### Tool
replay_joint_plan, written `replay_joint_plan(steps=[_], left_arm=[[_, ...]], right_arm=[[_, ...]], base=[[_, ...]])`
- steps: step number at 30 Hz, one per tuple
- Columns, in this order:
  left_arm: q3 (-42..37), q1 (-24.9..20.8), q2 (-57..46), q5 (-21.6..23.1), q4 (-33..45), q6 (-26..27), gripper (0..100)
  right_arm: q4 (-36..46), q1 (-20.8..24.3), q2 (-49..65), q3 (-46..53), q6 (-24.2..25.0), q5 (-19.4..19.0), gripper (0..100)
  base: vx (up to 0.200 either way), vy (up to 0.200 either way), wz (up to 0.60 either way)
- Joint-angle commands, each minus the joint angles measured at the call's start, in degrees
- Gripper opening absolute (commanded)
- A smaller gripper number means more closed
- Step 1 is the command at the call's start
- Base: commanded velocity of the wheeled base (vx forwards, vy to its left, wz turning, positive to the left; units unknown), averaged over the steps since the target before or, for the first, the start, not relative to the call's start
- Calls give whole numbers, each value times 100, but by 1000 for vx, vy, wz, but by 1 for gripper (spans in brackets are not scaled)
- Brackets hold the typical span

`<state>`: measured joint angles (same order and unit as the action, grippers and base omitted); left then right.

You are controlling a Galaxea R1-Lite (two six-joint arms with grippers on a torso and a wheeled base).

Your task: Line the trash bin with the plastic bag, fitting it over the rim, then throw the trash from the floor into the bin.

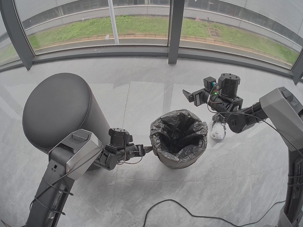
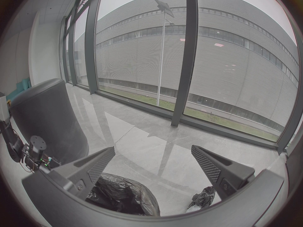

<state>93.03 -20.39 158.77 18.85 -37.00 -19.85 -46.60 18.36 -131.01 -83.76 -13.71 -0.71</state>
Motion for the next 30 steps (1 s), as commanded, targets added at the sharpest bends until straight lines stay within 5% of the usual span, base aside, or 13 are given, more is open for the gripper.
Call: replay_joint_plan(steps=[1, 10, 20, 30], left_arm=[[436, 0, 242, -4, 334, 7, 100], [559, 80, -109, -39, 395, -10, 100], [-1155, 106, -1384, 163, 325, 42, 100], [-2746, 53, -2298, 128, -914, -10, 100]], right_arm=[[2, 80, 181, 194, 0, 9, 100], [-77, 98, 471, 730, -8, 9, 100], [-7, 10, 805, 1670, 0, 44, 100], [152, -614, 937, 2637, -35, 361, 100]], base=[[0, 0, 0], [0, 0, 0], [0, 0, 0], [0, 0, 0]])
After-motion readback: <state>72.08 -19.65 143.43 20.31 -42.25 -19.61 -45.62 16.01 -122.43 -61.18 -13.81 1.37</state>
